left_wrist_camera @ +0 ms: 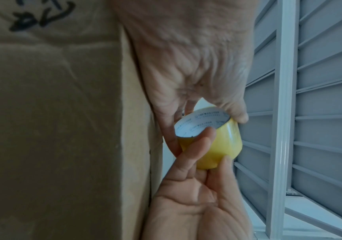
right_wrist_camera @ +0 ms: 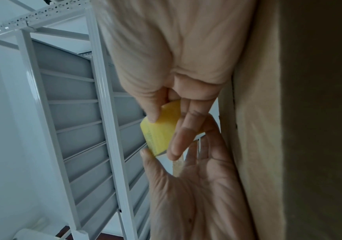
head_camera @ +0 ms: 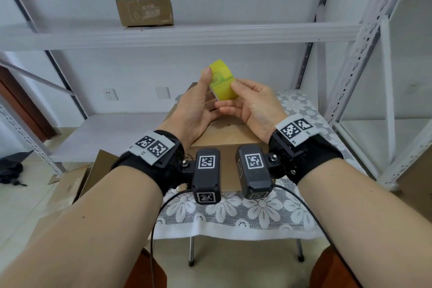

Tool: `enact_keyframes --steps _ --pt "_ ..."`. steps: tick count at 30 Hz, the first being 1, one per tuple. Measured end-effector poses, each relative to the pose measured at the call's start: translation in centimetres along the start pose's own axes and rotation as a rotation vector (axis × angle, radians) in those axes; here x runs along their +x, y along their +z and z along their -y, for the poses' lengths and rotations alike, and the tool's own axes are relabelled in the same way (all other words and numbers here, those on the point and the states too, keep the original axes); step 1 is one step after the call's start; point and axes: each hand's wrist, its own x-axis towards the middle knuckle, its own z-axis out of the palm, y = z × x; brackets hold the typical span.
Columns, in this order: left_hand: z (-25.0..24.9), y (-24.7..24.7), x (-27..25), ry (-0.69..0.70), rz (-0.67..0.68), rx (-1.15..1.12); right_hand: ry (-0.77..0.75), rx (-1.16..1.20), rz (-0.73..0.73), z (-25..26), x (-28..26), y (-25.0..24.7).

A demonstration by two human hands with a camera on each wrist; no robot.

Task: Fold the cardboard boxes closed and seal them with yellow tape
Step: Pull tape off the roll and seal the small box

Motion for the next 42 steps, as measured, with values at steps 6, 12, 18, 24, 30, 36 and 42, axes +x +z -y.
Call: enact_keyframes --steps 6,12,18,24,30,36,42 --pt "0.1 0.11 -0.13 0.002 -0.009 0.018 0.024 -0.022 -0.077 0.21 0.03 -0.06" --pt "0.13 -0.02 -0.11 -0.001 0.0 0.032 0.017 -0.014 -0.074 0.21 -0.12 -0.08" --pt "0.06 0.09 -0.28 -0.002 0.0 0.03 0.018 -0.001 -0.086 0.18 -0.16 0.02" --pt "0.01 0.16 -0.23 -0.009 -0.021 0.029 0.022 -0.007 -0.071 0.2 -0.13 -0.11" --pt "-0.02 0.12 -0.21 -0.011 -0.02 0.018 0.029 -0.002 -0.068 0.27 -0.2 0.0" --pt "-0.06 0.13 -0.27 -0.012 -0.007 0.034 0.026 -0.005 -0.073 0.23 -0.15 -0.03" --pt "-0.16 0.19 -0.4 -0.012 -0.015 0.027 0.041 0.001 -0.058 0.36 -0.27 0.08"
